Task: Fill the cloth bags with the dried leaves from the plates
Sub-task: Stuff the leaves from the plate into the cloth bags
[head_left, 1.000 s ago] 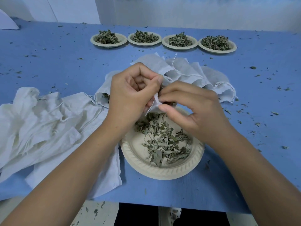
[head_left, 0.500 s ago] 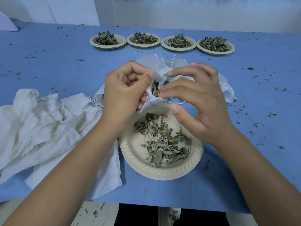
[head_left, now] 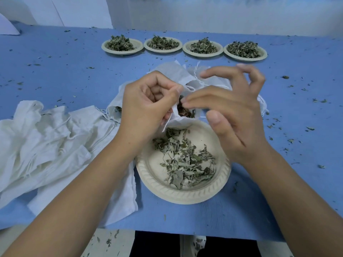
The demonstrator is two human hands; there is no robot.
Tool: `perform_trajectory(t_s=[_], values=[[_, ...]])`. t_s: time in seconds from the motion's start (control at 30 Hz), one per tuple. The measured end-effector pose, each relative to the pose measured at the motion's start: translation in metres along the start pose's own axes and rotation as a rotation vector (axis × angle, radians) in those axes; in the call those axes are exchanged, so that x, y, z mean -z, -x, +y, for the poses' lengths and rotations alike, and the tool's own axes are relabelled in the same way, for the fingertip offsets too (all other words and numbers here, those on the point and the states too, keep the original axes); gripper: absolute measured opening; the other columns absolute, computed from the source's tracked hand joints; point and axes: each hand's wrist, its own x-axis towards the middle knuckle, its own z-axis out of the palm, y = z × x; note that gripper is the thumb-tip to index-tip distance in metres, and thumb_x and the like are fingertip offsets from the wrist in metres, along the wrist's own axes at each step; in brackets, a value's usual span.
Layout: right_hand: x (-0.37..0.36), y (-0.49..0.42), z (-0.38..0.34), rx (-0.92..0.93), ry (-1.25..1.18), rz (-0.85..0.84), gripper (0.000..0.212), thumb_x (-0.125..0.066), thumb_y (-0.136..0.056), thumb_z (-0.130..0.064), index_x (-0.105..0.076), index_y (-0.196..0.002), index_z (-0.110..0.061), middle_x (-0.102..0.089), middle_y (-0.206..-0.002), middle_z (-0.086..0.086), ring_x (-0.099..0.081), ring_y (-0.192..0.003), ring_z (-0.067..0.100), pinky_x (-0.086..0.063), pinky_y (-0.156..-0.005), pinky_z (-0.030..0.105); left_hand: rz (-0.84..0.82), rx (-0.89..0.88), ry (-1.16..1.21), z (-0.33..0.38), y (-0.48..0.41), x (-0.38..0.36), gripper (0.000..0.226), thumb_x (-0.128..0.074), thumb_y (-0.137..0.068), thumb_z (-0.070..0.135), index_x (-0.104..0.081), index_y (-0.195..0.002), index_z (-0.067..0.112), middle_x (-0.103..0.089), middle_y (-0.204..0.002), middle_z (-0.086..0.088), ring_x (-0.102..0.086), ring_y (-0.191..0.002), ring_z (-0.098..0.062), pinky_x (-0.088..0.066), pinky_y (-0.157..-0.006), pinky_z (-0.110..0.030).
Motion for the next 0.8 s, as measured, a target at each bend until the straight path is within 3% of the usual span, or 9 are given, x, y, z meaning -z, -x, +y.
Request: perform_trajectory(t_s=[0.1, 0.17, 0.3, 0.4, 0.5, 0.57, 0.6, 0.73, 0.8], values=[[-0.012, 0.0, -0.011, 0.011, -0.053, -0.182, 0.062, -0.009, -0.1, -0.045, -0.06, -0.069, -0.028, -0.063, -0.088, -0.02, -0.048, -0.123, 0.021, -0.015, -0.108, 0.055, -0.135, -0.037, -0.012, 0.0, 0.004, -0.001, 0.02, -0.068, -0.087, 0.004, -0.063, -0.074, 0.018, -0.064, -0.057, 0.002, -0.049, -0.04, -0.003, -0.038, -0.041, -0.013], [-0.02, 0.005, -0.013, -0.036, -0.081, -0.293, 0.069, -0.006, -0.099, -0.047, -0.064, -0.07, -0.025, -0.069, -0.094, -0.009, -0.046, -0.126, 0.018, -0.013, -0.111, 0.055, -0.2, -0.04, -0.038, -0.001, 0.005, -0.003, 0.022, -0.068, -0.086, 0.003, -0.064, -0.073, 0.02, -0.068, -0.064, 0.004, -0.054, -0.05, -0.005, -0.043, -0.047, -0.015], [-0.005, 0.001, -0.002, -0.155, -0.246, -0.145, 0.072, -0.009, -0.099, -0.052, -0.072, -0.083, -0.021, -0.072, -0.099, -0.003, -0.049, -0.123, 0.017, -0.014, -0.11, 0.044, -0.037, -0.01, -0.045, -0.001, 0.0, 0.0, 0.024, -0.066, -0.088, 0.001, -0.062, -0.073, 0.02, -0.058, -0.05, 0.014, -0.046, -0.038, 0.001, -0.036, -0.04, -0.011], [0.014, -0.002, 0.004, -0.348, -0.711, 0.007, 0.067, -0.021, -0.102, -0.029, -0.064, -0.053, -0.013, -0.069, -0.063, -0.003, -0.065, -0.083, 0.021, -0.04, -0.087, 0.035, 0.144, 0.042, -0.035, -0.003, -0.004, 0.004, 0.022, -0.065, -0.091, 0.007, -0.06, -0.072, 0.017, -0.052, -0.044, 0.013, -0.042, -0.033, 0.0, -0.034, -0.035, -0.013], [0.022, -0.004, -0.005, -0.481, -1.015, -0.394, 0.066, -0.033, -0.1, -0.026, -0.056, -0.041, -0.008, -0.059, -0.045, 0.007, -0.055, -0.045, 0.025, -0.046, -0.059, 0.028, 0.193, 0.064, -0.036, -0.003, -0.005, 0.003, 0.022, -0.065, -0.091, 0.008, -0.06, -0.071, 0.016, -0.05, -0.044, 0.013, -0.041, -0.032, -0.002, -0.033, -0.035, -0.014], [0.015, 0.0, -0.012, -0.532, -0.875, -0.768, 0.059, -0.043, -0.099, -0.032, -0.065, -0.05, -0.007, -0.065, -0.054, 0.01, -0.059, -0.048, 0.021, -0.048, -0.053, 0.033, 0.188, 0.066, -0.024, -0.001, -0.004, 0.002, 0.023, -0.065, -0.091, 0.008, -0.059, -0.071, 0.016, -0.05, -0.044, 0.014, -0.04, -0.032, -0.001, -0.033, -0.035, -0.013], [0.01, 0.003, -0.014, -0.538, -0.778, -0.819, 0.051, -0.049, -0.098, -0.031, -0.069, -0.057, -0.007, -0.068, -0.06, 0.009, -0.061, -0.051, 0.02, -0.05, -0.054, 0.03, 0.184, 0.067, -0.022, -0.001, -0.004, 0.001, 0.023, -0.065, -0.091, 0.008, -0.059, -0.071, 0.016, -0.05, -0.044, 0.013, -0.04, -0.032, -0.001, -0.033, -0.035, -0.013], [0.006, 0.0, -0.016, -0.542, -0.682, -0.564, 0.019, -0.069, -0.085, -0.02, -0.07, -0.069, -0.009, -0.069, -0.072, 0.002, -0.063, -0.062, 0.027, -0.055, -0.062, 0.038, 0.159, 0.057, -0.024, 0.001, -0.005, 0.002, 0.023, -0.065, -0.092, 0.008, -0.059, -0.071, 0.016, -0.049, -0.045, 0.013, -0.04, -0.033, -0.002, -0.033, -0.035, -0.014], [0.011, -0.005, -0.016, -0.435, -0.715, -0.674, 0.007, -0.077, -0.077, -0.018, -0.073, -0.081, -0.015, -0.068, -0.09, -0.002, -0.061, -0.075, 0.016, -0.052, -0.07, 0.037, 0.143, 0.049, -0.026, 0.001, -0.004, 0.002, 0.022, -0.065, -0.091, 0.007, -0.059, -0.072, 0.016, -0.049, -0.044, 0.013, -0.04, -0.033, -0.002, -0.033, -0.036, -0.014]])
